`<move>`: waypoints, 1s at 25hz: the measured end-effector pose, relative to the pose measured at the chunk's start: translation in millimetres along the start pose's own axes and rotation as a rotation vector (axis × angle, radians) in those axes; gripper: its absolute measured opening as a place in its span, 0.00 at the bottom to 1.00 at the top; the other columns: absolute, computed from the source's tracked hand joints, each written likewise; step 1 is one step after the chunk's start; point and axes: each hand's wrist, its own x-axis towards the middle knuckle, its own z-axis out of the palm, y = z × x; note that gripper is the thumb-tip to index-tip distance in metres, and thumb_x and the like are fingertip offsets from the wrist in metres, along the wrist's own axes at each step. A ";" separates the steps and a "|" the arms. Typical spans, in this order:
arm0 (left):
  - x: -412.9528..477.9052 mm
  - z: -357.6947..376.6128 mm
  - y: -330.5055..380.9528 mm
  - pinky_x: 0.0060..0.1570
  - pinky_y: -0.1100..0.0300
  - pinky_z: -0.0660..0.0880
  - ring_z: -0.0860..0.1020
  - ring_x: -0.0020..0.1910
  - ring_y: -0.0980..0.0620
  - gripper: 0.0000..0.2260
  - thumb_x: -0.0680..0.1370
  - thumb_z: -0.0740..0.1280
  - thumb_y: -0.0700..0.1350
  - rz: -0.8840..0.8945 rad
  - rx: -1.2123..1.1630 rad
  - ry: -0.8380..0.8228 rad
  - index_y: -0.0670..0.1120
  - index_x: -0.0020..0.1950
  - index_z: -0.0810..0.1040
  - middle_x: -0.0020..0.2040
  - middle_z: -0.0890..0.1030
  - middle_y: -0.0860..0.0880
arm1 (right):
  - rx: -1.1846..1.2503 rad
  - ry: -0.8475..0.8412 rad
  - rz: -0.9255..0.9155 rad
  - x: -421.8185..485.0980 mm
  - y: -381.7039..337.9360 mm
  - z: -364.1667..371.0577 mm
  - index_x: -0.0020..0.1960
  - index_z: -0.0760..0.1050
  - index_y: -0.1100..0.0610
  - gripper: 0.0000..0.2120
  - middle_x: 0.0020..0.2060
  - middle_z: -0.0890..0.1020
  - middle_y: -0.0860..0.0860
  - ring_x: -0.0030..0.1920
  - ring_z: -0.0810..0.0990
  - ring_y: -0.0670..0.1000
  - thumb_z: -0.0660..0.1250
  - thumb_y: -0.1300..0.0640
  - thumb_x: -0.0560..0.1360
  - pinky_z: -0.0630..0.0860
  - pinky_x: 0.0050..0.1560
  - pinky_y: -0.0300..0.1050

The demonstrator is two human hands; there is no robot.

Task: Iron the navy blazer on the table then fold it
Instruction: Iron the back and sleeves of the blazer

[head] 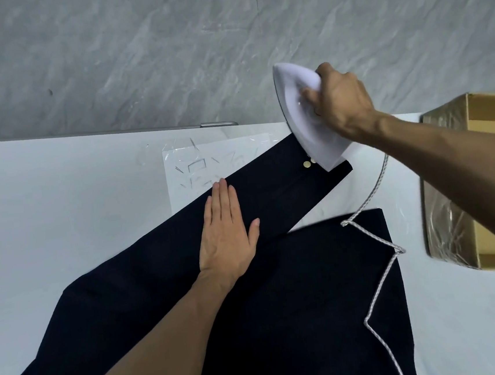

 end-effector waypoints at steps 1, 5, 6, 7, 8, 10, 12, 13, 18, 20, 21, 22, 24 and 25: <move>-0.4 -0.2 0.0 0.79 0.49 0.45 0.42 0.80 0.43 0.34 0.83 0.42 0.59 -0.001 0.000 0.000 0.35 0.79 0.43 0.80 0.43 0.37 | 0.006 -0.004 0.019 2.7 3.6 -3.6 0.58 0.69 0.60 0.16 0.51 0.78 0.66 0.49 0.75 0.66 0.59 0.48 0.79 0.67 0.43 0.51; -0.3 0.0 0.0 0.79 0.49 0.45 0.41 0.80 0.43 0.34 0.83 0.42 0.59 0.001 0.000 0.001 0.35 0.79 0.42 0.80 0.42 0.37 | 0.039 -0.041 -0.015 -5.1 -9.3 -8.4 0.59 0.69 0.59 0.17 0.51 0.78 0.65 0.49 0.75 0.66 0.60 0.48 0.78 0.69 0.44 0.52; -0.3 -0.3 0.0 0.79 0.49 0.45 0.41 0.80 0.43 0.34 0.83 0.42 0.59 0.000 0.003 0.001 0.35 0.79 0.42 0.80 0.42 0.37 | 0.056 -0.053 -0.060 -11.9 -20.0 -5.5 0.59 0.69 0.59 0.16 0.50 0.78 0.65 0.49 0.76 0.66 0.61 0.48 0.79 0.70 0.44 0.52; -0.3 -0.6 0.0 0.79 0.49 0.45 0.41 0.80 0.43 0.34 0.83 0.42 0.59 -0.001 0.008 0.000 0.35 0.79 0.42 0.80 0.42 0.37 | 0.067 -0.069 -0.110 -19.5 -32.1 -0.5 0.58 0.68 0.59 0.16 0.49 0.79 0.65 0.48 0.76 0.65 0.61 0.48 0.79 0.69 0.44 0.52; -0.2 -0.7 0.1 0.79 0.49 0.44 0.41 0.80 0.43 0.34 0.83 0.42 0.59 0.000 0.013 0.000 0.35 0.79 0.42 0.80 0.42 0.37 | 0.066 -0.090 -0.159 -27.8 -44.8 6.3 0.58 0.68 0.59 0.16 0.47 0.78 0.63 0.46 0.76 0.65 0.61 0.48 0.79 0.68 0.42 0.51; -0.4 -0.2 0.2 0.78 0.49 0.43 0.42 0.80 0.43 0.34 0.83 0.41 0.59 0.000 0.021 0.002 0.34 0.79 0.42 0.80 0.42 0.37 | 0.040 -0.146 -0.227 -43.8 -66.0 22.8 0.58 0.67 0.59 0.15 0.42 0.74 0.59 0.41 0.72 0.62 0.59 0.49 0.80 0.65 0.39 0.50; -0.8 0.6 -0.1 0.78 0.48 0.44 0.43 0.80 0.43 0.34 0.83 0.41 0.58 -0.001 0.024 0.007 0.34 0.79 0.43 0.80 0.43 0.37 | -0.002 -0.175 -0.247 -53.1 -72.9 35.9 0.58 0.66 0.59 0.14 0.39 0.72 0.56 0.39 0.69 0.60 0.58 0.49 0.81 0.62 0.37 0.49; -0.7 1.0 -0.1 0.78 0.49 0.44 0.43 0.80 0.43 0.34 0.83 0.41 0.58 -0.001 0.021 0.010 0.34 0.79 0.43 0.80 0.44 0.37 | -0.019 -0.167 -0.244 -54.1 -70.9 39.0 0.58 0.66 0.59 0.13 0.39 0.71 0.56 0.39 0.69 0.60 0.57 0.49 0.81 0.62 0.37 0.49; -0.9 2.0 -0.1 0.79 0.48 0.46 0.43 0.80 0.43 0.34 0.83 0.42 0.58 0.005 0.018 0.015 0.35 0.79 0.43 0.80 0.44 0.37 | -0.026 -0.091 -0.178 -37.4 -43.2 25.3 0.59 0.66 0.59 0.16 0.44 0.76 0.63 0.40 0.68 0.61 0.57 0.47 0.81 0.64 0.40 0.50; -0.7 1.9 -0.1 0.79 0.48 0.47 0.43 0.80 0.43 0.34 0.83 0.42 0.58 -0.001 0.018 0.015 0.35 0.79 0.44 0.80 0.44 0.37 | -0.035 -0.064 -0.143 -27.1 -31.1 16.7 0.59 0.67 0.59 0.16 0.46 0.77 0.65 0.40 0.68 0.61 0.58 0.47 0.80 0.64 0.41 0.50; -0.8 2.2 -0.1 0.79 0.49 0.46 0.43 0.80 0.43 0.34 0.83 0.42 0.58 -0.003 0.018 0.014 0.35 0.79 0.44 0.80 0.44 0.37 | -0.041 -0.051 -0.125 -21.6 -24.5 13.0 0.58 0.67 0.59 0.16 0.47 0.77 0.65 0.41 0.70 0.62 0.58 0.48 0.80 0.64 0.41 0.51; -0.9 3.0 -0.1 0.79 0.48 0.47 0.43 0.80 0.43 0.34 0.83 0.42 0.58 -0.002 0.020 0.014 0.35 0.79 0.43 0.80 0.44 0.37 | -0.045 -0.042 -0.103 -16.1 -17.6 9.1 0.58 0.67 0.59 0.16 0.48 0.78 0.66 0.42 0.71 0.64 0.58 0.48 0.80 0.65 0.41 0.51; -1.4 4.1 -0.4 0.79 0.48 0.46 0.43 0.80 0.43 0.34 0.83 0.42 0.58 -0.002 0.018 0.013 0.35 0.79 0.43 0.80 0.44 0.37 | -0.048 -0.030 -0.060 -5.5 -5.0 3.6 0.58 0.68 0.59 0.16 0.49 0.78 0.67 0.47 0.74 0.67 0.59 0.48 0.79 0.66 0.42 0.51; -1.4 4.3 -0.8 0.79 0.49 0.46 0.43 0.80 0.43 0.34 0.83 0.42 0.58 -0.004 0.015 0.009 0.35 0.79 0.43 0.80 0.44 0.37 | -0.049 -0.026 -0.044 -1.6 -0.1 1.8 0.58 0.68 0.59 0.16 0.50 0.78 0.67 0.48 0.75 0.68 0.59 0.48 0.79 0.66 0.43 0.52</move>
